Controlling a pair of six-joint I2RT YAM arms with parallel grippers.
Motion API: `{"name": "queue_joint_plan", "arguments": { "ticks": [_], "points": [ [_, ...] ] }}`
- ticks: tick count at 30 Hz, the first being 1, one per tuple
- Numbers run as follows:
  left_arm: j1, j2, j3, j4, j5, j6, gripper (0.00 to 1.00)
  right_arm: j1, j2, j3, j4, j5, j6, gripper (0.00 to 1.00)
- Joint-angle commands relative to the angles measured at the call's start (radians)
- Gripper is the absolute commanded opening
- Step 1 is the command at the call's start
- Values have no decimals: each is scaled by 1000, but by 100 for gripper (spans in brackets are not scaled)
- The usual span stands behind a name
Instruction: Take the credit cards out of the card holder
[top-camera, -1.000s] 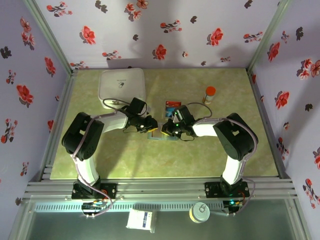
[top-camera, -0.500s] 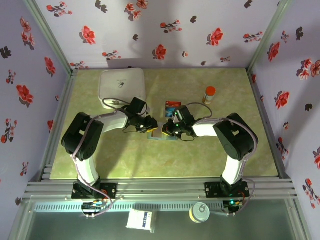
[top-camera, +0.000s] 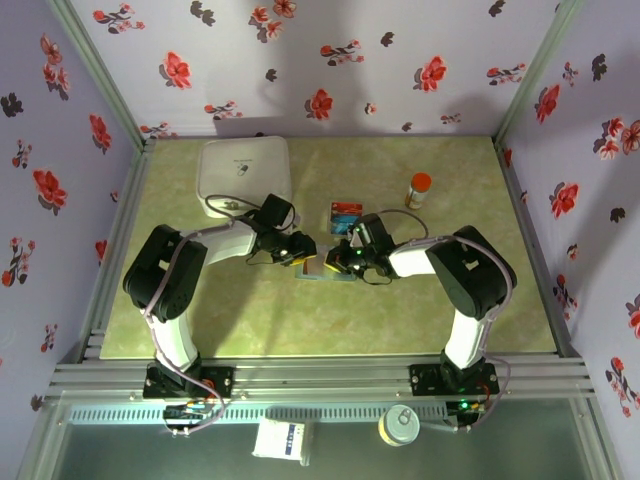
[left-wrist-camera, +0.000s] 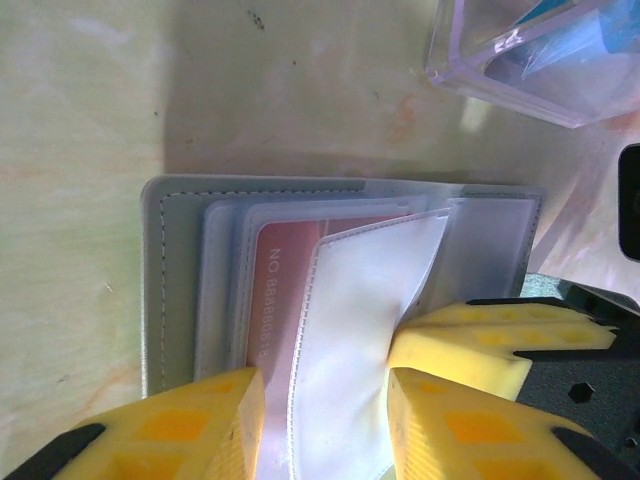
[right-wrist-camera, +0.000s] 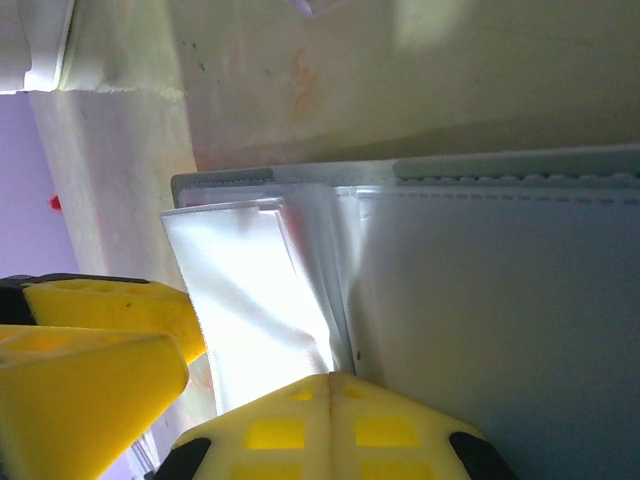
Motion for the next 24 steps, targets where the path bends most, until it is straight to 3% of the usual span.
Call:
{"name": "queue_joint_plan", "arguments": {
  "ticks": [1, 20, 24],
  "points": [
    [-7, -17, 21, -39, -32, 9, 39, -13, 31, -27, -10, 13, 18, 0],
    [-41, -7, 93, -73, -30, 14, 27, -15, 18, -36, 32, -7, 35, 0],
    [-49, -10, 105, -82, -24, 14, 27, -15, -45, -29, -22, 10, 18, 9]
  ]
}}
